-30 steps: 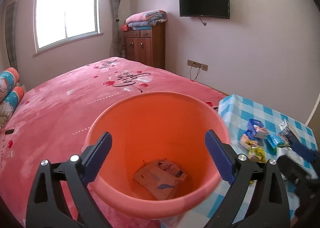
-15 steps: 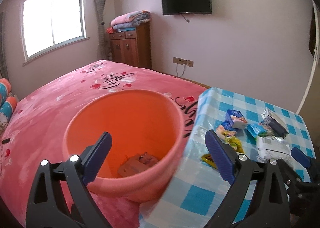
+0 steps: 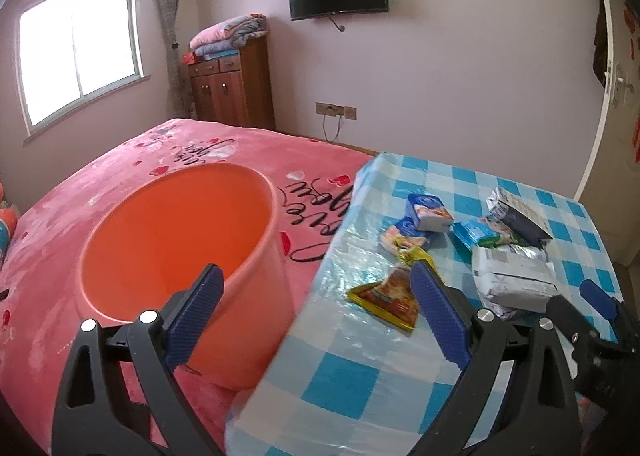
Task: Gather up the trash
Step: 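Return both tools from the bucket to the table, then grasp the yellow snack packet with the left gripper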
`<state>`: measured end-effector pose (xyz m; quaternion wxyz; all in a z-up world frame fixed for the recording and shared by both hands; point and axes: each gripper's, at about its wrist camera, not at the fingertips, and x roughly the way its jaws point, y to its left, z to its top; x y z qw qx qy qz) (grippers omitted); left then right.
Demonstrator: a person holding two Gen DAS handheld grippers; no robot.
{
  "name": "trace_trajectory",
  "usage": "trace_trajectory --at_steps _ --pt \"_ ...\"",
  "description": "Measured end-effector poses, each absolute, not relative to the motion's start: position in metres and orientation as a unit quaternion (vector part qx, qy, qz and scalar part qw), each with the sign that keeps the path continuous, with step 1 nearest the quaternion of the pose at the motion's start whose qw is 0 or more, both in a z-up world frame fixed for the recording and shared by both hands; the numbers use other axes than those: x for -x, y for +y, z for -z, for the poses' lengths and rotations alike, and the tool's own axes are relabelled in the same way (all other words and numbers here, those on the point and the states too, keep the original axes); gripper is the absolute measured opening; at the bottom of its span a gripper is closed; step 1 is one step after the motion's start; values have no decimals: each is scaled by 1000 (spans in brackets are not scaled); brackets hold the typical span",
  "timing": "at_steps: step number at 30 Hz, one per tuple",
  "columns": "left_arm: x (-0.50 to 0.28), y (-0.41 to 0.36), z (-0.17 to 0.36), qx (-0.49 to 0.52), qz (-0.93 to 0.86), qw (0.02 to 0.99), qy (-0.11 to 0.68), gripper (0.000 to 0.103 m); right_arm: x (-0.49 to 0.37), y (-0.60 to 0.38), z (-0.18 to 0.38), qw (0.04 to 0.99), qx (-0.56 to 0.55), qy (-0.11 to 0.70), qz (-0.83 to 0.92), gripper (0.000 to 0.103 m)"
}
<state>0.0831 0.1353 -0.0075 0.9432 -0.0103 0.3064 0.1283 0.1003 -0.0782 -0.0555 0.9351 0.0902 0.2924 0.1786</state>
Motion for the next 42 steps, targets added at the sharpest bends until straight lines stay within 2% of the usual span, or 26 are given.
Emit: trace_trajectory --at_steps 18,26,42 --pt "-104 94 48 -15 -74 936 344 95 -116 -140 72 934 -124 305 -141 96" --pt "-123 75 77 -70 -45 928 362 95 -128 -166 87 921 -150 336 -126 96" --pt "-172 84 106 -106 -53 915 386 94 -145 -197 107 905 -189 363 -117 96"
